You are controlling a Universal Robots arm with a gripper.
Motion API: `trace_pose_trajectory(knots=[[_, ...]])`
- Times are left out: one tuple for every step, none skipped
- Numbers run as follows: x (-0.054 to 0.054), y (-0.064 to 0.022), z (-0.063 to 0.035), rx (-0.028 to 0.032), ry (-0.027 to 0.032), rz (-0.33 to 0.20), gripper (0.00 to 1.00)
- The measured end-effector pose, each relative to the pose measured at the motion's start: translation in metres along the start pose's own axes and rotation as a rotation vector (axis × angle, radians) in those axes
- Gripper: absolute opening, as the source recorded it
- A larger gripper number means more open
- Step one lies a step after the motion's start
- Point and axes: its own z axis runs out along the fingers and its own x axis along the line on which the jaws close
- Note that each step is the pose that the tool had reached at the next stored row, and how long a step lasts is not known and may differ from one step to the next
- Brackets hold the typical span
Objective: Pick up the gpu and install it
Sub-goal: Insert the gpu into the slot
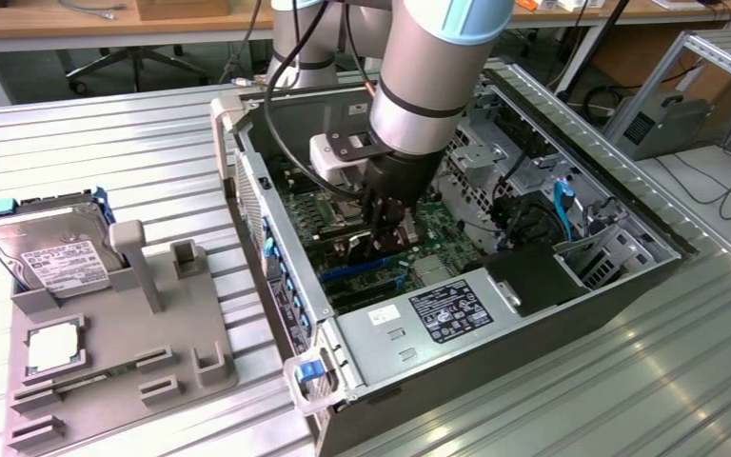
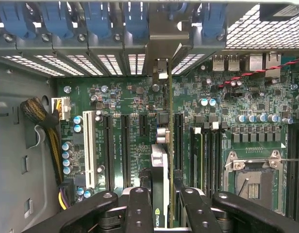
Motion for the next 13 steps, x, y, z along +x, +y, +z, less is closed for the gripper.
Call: trace_pose_trajectory(knots=[[0.0001, 0.0000, 0.0007, 0.0000, 0.0000, 0.000, 0.27], [0.0000, 0.0000, 0.0007, -0.0001, 0.0000, 0.000, 0.27], [0.0000, 0.0000, 0.0007, 0.0000, 0.0000, 0.000, 0.27], [0.0000, 0.0000, 0.0007, 0.0000, 0.0000, 0.000, 0.27], [0.0000, 0.0000, 0.0007, 0.0000, 0.0000, 0.000, 0.27], [0.0001, 0.0000, 0.0007, -0.0001, 0.0001, 0.000, 0.27], [0.0001, 0.0000, 0.0010, 0.0000, 0.0000, 0.000, 0.27], [0.0001, 0.0000, 0.0014, 0.0000, -0.0001, 0.000, 0.27], [0.0001, 0.0000, 0.0016, 0.0000, 0.0000, 0.000, 0.27], [0.0001, 0.0000, 0.0019, 0.0000, -0.0001, 0.000, 0.27], [0.0001, 0.0000, 0.0022, 0.0000, 0.0000, 0.000, 0.27], [0.0002, 0.0000, 0.0024, -0.0001, 0.0001, 0.000, 0.27], [0.0002, 0.0000, 0.0025, -0.0001, 0.0001, 0.000, 0.27]])
